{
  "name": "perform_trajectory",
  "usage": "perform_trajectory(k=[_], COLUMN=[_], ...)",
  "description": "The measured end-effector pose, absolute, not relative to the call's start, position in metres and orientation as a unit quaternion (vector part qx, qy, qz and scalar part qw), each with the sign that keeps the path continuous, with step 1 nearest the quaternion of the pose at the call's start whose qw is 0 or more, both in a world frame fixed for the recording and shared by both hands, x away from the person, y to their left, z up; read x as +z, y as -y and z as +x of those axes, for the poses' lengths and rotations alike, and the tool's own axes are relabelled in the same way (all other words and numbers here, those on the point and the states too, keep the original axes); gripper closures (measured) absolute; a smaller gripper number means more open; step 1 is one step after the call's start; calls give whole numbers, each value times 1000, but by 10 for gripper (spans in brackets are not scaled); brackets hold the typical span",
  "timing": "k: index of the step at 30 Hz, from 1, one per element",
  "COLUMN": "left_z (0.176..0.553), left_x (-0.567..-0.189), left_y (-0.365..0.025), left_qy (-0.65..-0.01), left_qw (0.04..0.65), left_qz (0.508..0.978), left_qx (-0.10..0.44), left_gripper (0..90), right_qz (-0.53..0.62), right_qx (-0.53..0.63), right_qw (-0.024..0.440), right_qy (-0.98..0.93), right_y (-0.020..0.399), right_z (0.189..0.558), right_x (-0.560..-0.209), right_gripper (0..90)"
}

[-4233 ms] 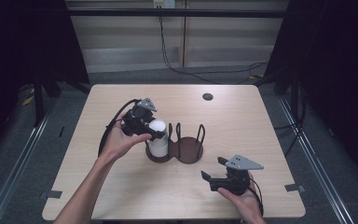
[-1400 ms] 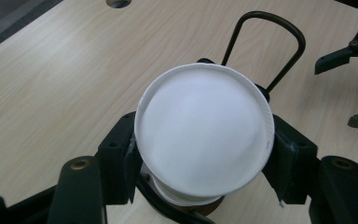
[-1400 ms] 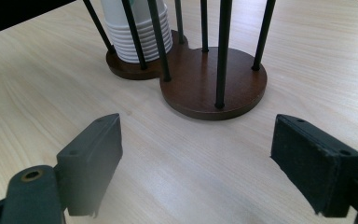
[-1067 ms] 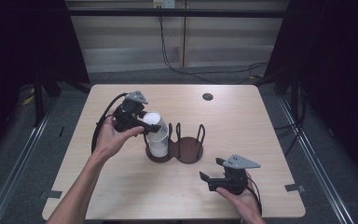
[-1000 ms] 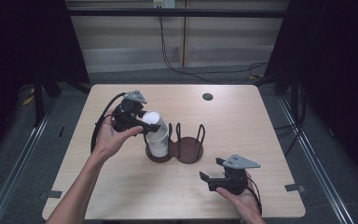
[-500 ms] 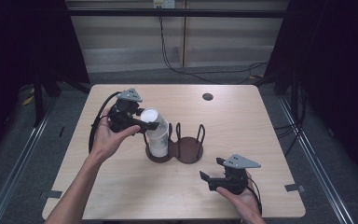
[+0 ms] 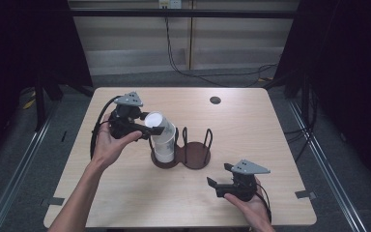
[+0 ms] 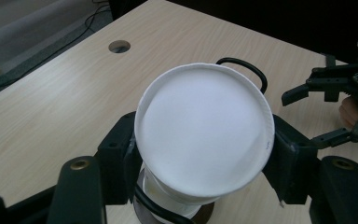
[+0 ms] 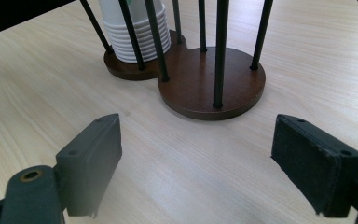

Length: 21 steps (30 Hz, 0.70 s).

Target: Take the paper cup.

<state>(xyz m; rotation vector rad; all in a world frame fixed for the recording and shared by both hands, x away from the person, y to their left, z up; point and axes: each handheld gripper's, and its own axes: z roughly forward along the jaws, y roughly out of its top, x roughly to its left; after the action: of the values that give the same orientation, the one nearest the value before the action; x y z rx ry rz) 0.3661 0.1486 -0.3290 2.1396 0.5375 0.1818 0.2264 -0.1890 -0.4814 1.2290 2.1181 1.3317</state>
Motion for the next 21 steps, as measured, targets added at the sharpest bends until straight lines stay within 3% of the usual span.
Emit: perform_trajectory(k=[14, 21], left_z=[354, 347], left_x=[-317, -318], left_y=[-159, -162], left_qy=[-210, -199], left_qw=[491, 482], left_qz=[843, 851], left_qx=[66, 62], left_gripper=[368, 367], right_qz=[434, 435], right_qx=[469, 471], right_qw=[177, 175], right_qy=[-748, -747], right_y=[189, 190], right_z=[227, 226], right_x=[-481, -481], right_gripper=[155, 154])
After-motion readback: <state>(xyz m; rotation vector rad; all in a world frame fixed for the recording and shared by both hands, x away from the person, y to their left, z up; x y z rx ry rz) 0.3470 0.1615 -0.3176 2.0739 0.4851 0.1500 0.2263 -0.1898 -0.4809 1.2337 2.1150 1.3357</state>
